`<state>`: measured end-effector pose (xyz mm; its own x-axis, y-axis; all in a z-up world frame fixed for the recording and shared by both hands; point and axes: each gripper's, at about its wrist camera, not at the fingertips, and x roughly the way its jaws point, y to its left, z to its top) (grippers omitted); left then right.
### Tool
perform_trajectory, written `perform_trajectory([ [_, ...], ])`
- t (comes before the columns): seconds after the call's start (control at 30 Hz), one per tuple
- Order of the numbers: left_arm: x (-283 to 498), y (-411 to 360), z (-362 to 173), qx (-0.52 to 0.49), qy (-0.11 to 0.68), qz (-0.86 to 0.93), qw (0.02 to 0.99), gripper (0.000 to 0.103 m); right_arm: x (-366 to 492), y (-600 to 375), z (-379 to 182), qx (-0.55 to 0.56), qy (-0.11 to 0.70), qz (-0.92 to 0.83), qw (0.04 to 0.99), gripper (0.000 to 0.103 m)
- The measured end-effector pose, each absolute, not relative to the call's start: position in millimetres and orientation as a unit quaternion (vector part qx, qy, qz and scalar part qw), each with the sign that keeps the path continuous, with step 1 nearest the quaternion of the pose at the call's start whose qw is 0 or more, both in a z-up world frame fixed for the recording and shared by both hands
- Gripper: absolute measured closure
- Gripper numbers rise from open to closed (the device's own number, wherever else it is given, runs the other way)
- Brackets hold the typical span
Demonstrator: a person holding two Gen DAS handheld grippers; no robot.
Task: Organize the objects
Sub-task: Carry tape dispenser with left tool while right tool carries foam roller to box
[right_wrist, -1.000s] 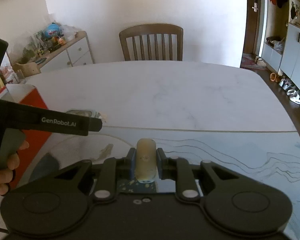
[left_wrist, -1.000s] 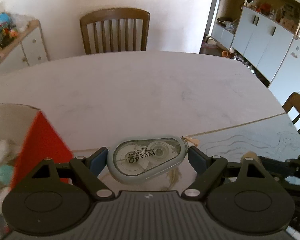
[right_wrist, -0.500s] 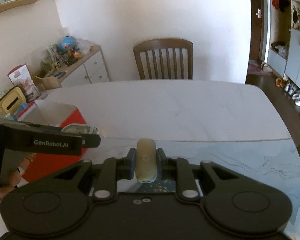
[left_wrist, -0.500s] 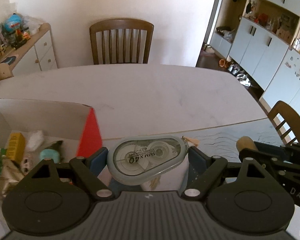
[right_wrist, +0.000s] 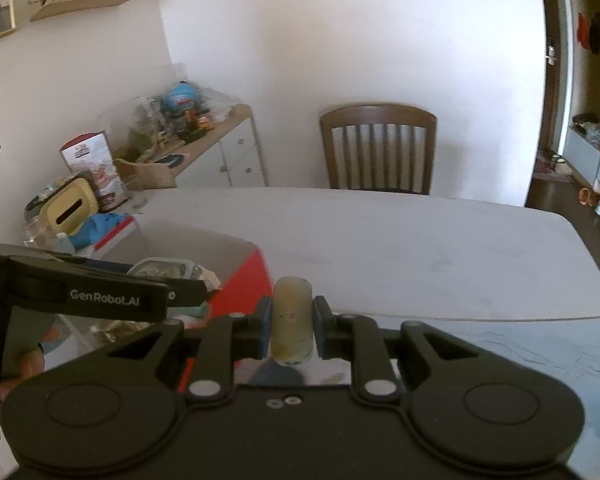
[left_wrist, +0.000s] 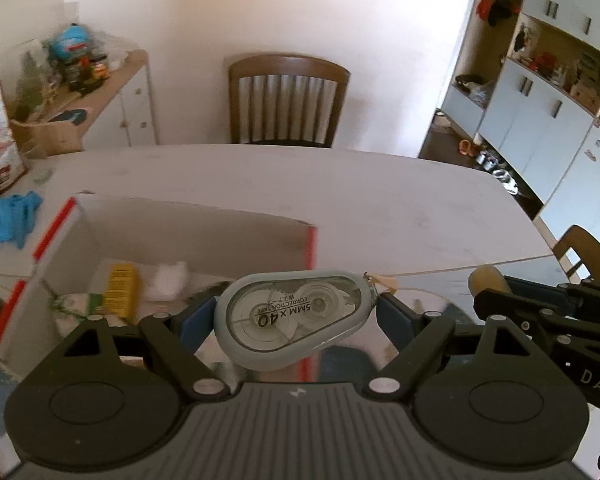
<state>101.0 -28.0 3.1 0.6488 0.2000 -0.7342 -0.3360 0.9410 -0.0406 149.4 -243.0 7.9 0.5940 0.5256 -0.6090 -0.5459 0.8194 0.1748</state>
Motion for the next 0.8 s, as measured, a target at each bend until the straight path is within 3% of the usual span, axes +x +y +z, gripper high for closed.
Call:
perform_trajectory([
  [0.8,75,107,-20,-0.068,0.403,0.181,0.895,0.016,175,-92,-8,-0.03,0.357,0.33,0.873,0.084],
])
